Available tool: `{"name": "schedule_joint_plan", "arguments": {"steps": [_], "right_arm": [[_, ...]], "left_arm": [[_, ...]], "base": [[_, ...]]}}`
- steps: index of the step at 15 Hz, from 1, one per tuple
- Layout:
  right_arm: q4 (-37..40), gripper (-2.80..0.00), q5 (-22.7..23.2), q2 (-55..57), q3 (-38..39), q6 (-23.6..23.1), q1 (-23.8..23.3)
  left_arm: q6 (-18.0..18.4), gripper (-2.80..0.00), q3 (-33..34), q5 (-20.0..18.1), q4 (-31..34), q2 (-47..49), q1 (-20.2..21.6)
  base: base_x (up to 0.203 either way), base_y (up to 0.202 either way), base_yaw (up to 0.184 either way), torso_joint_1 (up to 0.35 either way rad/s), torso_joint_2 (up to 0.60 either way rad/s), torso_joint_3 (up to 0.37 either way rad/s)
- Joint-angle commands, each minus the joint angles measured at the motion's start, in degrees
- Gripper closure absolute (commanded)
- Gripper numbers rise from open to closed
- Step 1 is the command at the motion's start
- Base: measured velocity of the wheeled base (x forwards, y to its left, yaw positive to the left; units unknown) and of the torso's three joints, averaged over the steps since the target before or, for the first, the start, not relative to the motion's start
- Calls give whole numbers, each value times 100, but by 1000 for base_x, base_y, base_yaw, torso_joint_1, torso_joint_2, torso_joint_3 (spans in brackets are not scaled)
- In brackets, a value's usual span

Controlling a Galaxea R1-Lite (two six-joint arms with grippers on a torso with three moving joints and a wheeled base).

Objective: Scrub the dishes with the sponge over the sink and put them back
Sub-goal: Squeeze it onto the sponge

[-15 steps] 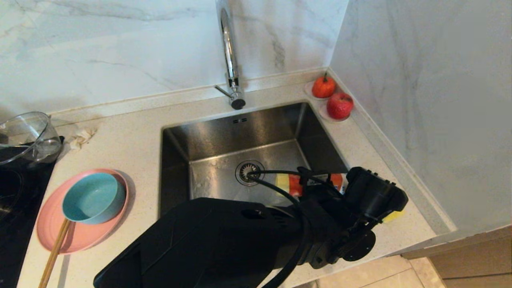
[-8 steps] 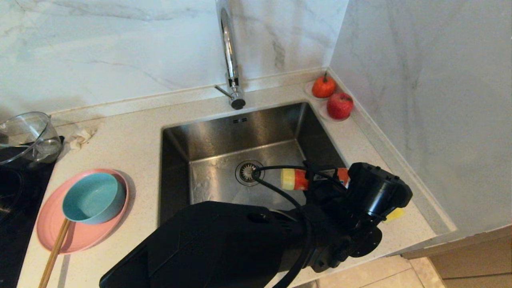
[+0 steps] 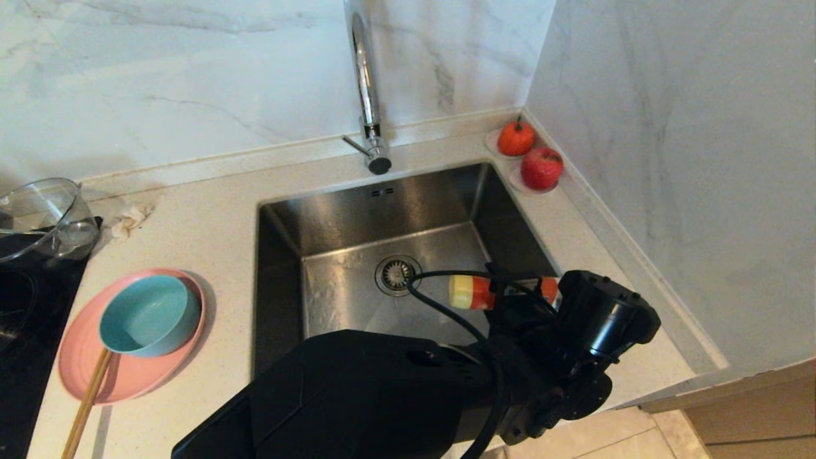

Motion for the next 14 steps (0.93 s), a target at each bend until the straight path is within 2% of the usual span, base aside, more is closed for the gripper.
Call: {"name": "schedule_joint_plan", "arguments": {"steps": [1, 14], "right_arm": [[-2, 0, -2, 7, 0, 1, 2], [-2, 0, 3, 7, 0, 1, 0]], "left_arm": [[39, 0, 8, 122, -9, 3, -16], [-31, 0, 386, 245, -32, -110, -68]], "base": [[0, 0, 0, 0, 0, 0], [0, 0, 0, 0, 0, 0]]}}
